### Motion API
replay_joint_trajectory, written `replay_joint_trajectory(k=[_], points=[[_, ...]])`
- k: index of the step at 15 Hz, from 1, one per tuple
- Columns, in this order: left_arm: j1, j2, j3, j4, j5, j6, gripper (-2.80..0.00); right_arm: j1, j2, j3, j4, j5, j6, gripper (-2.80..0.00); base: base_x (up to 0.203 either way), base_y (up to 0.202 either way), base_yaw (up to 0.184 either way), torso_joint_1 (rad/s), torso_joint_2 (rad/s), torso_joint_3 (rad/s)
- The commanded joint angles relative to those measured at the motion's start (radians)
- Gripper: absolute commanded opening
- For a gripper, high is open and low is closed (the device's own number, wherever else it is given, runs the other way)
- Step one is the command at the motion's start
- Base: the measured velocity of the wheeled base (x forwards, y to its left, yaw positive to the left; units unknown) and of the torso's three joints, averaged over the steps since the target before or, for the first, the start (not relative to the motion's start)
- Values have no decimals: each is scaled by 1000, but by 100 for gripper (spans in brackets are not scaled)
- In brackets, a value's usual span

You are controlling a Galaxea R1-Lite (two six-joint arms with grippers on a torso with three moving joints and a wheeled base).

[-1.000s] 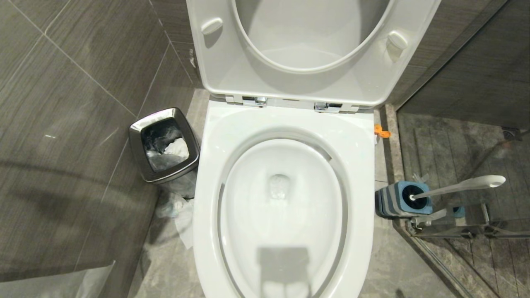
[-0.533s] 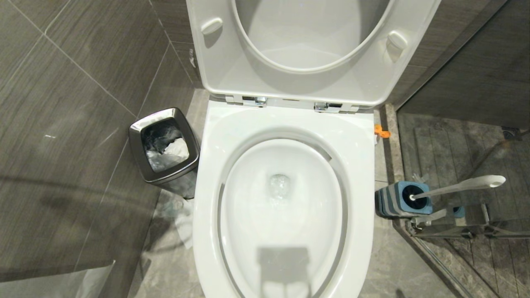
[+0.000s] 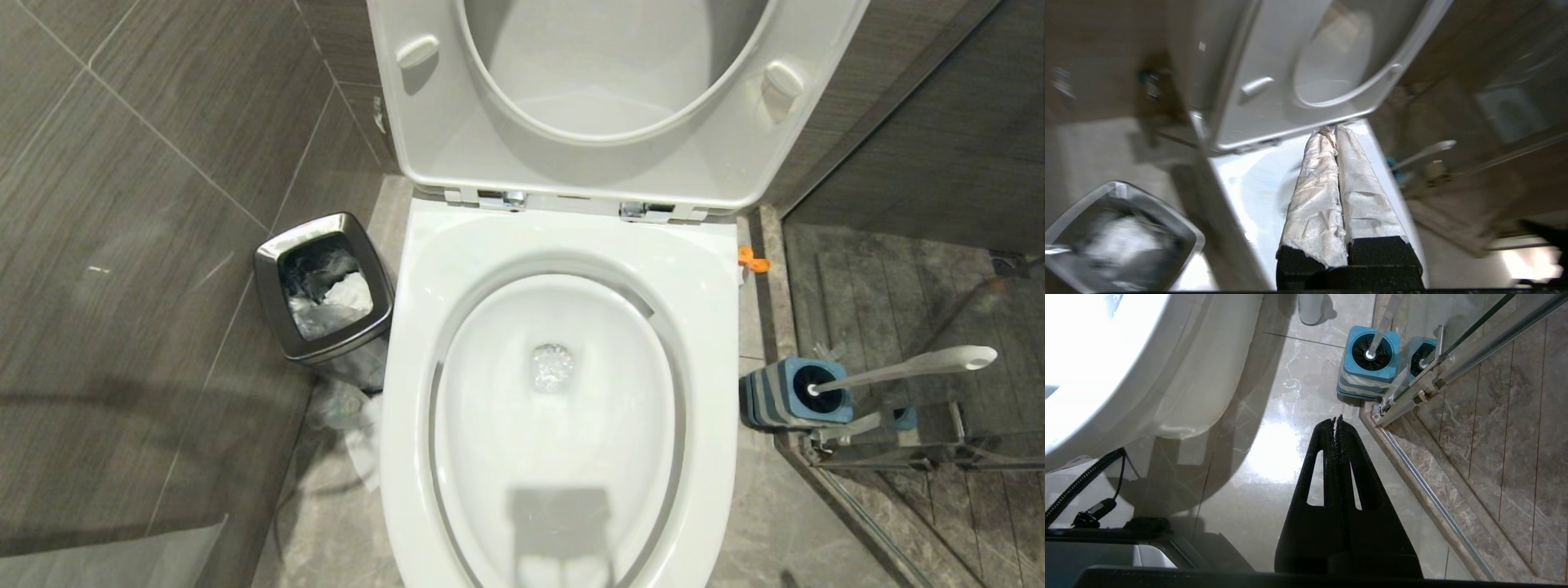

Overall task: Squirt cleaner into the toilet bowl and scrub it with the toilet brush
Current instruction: Close the toilet lid

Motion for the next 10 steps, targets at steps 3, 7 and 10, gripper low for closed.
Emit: replay_joint_trajectory(k=[3,7,10], points=[[54,55,10,-43,-109,-142,-280,-1,1,0,0,0,0,-280,0,0,0,0,0,0],[81,22,193,-164,-177,-137,-280,0,1,0,0,0,0,-280,0,0,0,0,0,0],[87,27,266,-356,-195,-131,-280,0,1,0,0,0,0,-280,0,0,0,0,0,0]])
